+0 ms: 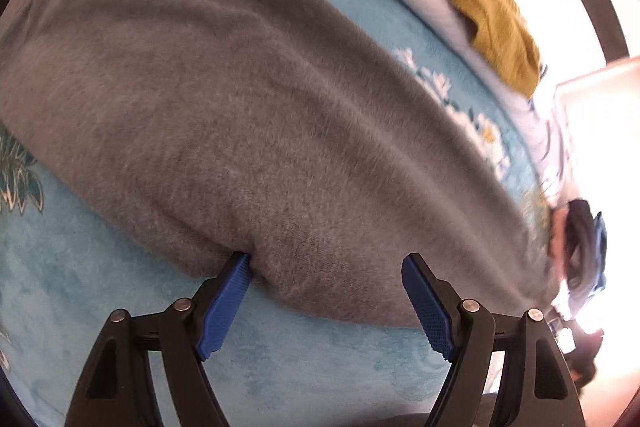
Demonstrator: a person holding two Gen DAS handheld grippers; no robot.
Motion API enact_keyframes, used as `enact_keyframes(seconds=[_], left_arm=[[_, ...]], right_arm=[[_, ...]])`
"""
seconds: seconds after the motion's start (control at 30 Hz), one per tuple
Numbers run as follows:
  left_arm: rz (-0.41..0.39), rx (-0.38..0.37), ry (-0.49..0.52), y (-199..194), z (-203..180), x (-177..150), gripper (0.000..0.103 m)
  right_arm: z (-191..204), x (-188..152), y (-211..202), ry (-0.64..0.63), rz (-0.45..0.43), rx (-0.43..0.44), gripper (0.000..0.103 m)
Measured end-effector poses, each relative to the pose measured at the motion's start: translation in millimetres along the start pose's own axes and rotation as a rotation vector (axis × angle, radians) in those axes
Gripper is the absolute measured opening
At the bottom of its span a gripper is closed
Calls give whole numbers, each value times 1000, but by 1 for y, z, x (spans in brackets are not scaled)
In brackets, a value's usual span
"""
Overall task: Fold clothes
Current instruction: 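Grasp the grey ribbed cuff with the right gripper and lift it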
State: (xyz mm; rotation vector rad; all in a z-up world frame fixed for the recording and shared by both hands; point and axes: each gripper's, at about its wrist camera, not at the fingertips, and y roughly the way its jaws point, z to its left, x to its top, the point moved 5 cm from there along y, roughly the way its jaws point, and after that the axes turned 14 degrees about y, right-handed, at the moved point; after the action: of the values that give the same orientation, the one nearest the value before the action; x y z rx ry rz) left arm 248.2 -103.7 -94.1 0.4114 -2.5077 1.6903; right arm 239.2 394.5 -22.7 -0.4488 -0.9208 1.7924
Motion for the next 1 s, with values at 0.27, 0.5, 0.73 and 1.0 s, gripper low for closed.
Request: enact_keyframes(seconds=[0.27,0.5,0.73,1.0], left_arm=[[-95,-64,-54,-34,16,-15,82],[-214,-103,-217,-69,63,-34,82],[-258,-121,-296,-100,106,-74,82],[-254,-134,-336,-102,145,-72,82]], right_arm=[[119,-35,-30,-270,-29,79,16],[241,-116,-22,-570,14,157,16],[303,-238,41,-807,174,145,16],[274,-379,128,-1039,427,-17,16]])
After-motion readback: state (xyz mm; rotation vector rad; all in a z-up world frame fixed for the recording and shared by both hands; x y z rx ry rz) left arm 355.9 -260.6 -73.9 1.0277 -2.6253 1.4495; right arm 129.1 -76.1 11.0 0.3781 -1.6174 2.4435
